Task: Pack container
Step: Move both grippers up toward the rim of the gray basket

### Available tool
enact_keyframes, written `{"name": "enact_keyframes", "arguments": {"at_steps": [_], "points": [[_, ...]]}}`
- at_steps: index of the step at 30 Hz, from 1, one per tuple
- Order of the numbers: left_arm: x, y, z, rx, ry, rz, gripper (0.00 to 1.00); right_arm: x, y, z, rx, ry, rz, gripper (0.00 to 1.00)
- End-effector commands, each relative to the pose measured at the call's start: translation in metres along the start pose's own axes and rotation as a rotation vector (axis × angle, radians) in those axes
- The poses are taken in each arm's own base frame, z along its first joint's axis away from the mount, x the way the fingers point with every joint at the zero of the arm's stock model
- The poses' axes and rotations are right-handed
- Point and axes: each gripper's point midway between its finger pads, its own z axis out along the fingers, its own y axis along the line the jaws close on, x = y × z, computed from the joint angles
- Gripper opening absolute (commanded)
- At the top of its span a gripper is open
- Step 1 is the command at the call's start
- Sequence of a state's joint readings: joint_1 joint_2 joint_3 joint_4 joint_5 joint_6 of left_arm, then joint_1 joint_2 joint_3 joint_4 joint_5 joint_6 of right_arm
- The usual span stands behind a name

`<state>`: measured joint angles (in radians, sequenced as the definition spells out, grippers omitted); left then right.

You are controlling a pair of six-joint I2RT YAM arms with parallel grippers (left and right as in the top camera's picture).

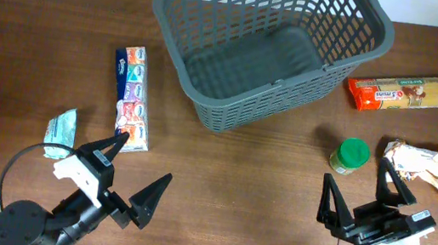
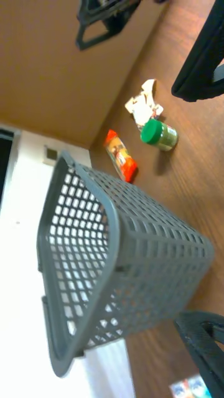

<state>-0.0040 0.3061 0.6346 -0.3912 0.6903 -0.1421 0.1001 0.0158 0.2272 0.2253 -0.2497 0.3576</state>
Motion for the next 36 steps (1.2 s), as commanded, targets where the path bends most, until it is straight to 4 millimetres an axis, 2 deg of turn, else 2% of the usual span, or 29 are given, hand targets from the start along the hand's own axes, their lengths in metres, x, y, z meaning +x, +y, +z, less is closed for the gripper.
{"name": "enact_keyframes", "arguments": {"at_steps": [1,5,9,13,17,20,24,27,31,34,36], "points": [[-0.007,-0.017,-0.002,0.089,-0.009,0.020,0.99,-0.007,0.011,-0.001,-0.048,-0.013,0.060,0.99],[-0.013,-0.020,-0.002,0.105,-0.010,-0.001,0.99,-0.007,0.021,-0.002,-0.099,0.008,0.025,0.99],[-0.044,-0.027,-0.004,0.108,-0.037,0.041,0.99,-0.015,0.020,-0.001,-0.066,0.049,-0.032,0.99],[-0.076,-0.023,-0.003,0.057,-0.019,0.109,1.00,-0.046,0.016,0.007,0.021,0.082,-0.162,0.99],[-0.089,-0.023,0.006,0.072,0.060,0.100,1.00,-0.081,0.018,0.031,0.058,0.153,-0.232,0.99],[-0.094,-0.031,0.015,0.109,0.122,0.065,1.00,-0.094,0.014,0.051,0.106,0.288,-0.199,0.99],[-0.093,-0.034,0.026,0.062,0.223,0.054,1.00,-0.099,0.011,0.080,0.137,0.533,-0.154,0.99],[-0.089,-0.031,0.033,-0.021,0.293,0.069,1.00,-0.105,0.012,0.093,0.154,0.683,-0.121,0.99],[-0.075,-0.015,0.038,-0.243,0.404,0.011,1.00,-0.110,0.014,0.099,0.176,0.828,-0.076,0.99],[-0.056,-0.020,0.047,-0.293,0.510,0.012,1.00,-0.108,0.021,0.098,0.149,0.901,-0.034,0.99],[-0.044,-0.028,0.057,-0.289,0.576,0.034,1.00,-0.102,0.019,0.096,0.162,0.943,-0.021,0.99]]}}
